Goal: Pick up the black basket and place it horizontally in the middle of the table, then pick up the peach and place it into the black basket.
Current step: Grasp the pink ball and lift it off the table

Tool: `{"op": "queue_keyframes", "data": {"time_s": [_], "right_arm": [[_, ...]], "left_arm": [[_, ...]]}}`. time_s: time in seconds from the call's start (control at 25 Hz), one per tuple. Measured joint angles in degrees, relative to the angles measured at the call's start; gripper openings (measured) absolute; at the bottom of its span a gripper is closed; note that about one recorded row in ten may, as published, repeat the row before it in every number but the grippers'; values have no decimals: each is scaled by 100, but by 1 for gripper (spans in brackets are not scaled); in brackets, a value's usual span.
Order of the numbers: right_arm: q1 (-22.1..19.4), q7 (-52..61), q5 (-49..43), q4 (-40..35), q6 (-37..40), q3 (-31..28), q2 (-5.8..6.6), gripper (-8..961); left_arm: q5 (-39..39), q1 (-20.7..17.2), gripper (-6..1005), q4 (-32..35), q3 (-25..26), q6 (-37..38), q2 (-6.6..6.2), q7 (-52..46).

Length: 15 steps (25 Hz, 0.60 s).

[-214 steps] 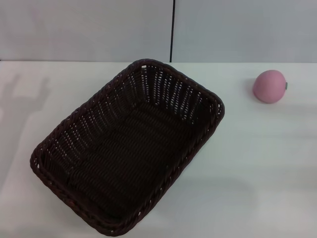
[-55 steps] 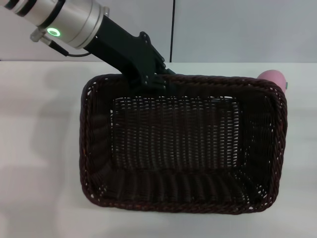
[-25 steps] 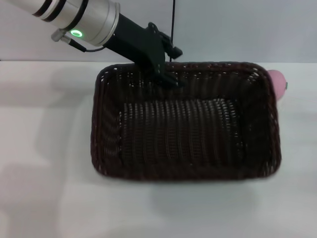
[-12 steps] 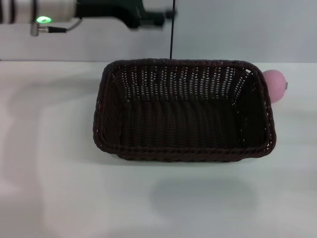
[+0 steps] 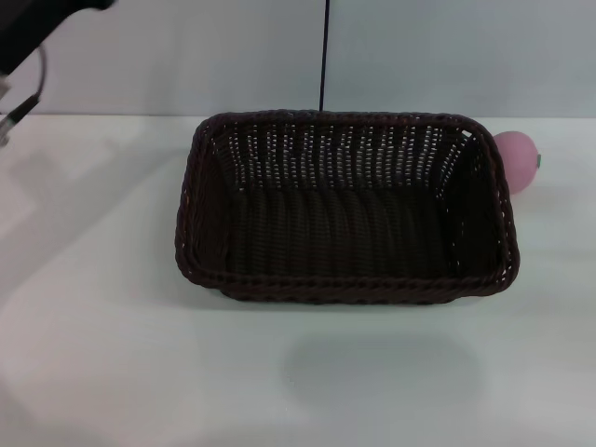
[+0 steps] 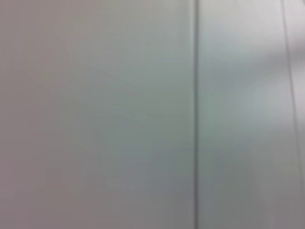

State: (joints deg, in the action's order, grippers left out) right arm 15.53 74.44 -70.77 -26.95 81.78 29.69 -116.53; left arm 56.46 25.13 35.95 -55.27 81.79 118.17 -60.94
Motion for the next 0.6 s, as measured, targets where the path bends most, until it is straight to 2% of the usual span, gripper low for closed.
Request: {"op": "queue_keyframes", "data": {"time_s": [0.16,0.32,0.36,0.44,0.52,0.56,0.6], "right_arm": [[140,1801,-1676,-1226,27,-28,173,573],[379,3804,-3241,-2607,264,-86,296,582],[570,4449,-4006,-3147,551,-168,377,584],[658,4640,-4259,-3313,670,-198,408,588],[919,5027,-4985,-3661,934,-253,507,593],[1190,5312,-5593,-3855,1085,-238,602,595],[1190,5312,-5593,-3855,1085,-238,602,597]], "left_arm": [[-750,-187,697,-740,8,452,-4,531],[-861,-229,697,-967,9,513,-7,578],[-872,-243,697,-1057,9,557,-9,582],[-874,-251,697,-1084,9,585,-9,584],[-882,-270,697,-1123,8,622,-9,587],[-884,-285,697,-1133,8,635,-6,589],[-884,-285,697,-1133,8,635,-6,589]]}}
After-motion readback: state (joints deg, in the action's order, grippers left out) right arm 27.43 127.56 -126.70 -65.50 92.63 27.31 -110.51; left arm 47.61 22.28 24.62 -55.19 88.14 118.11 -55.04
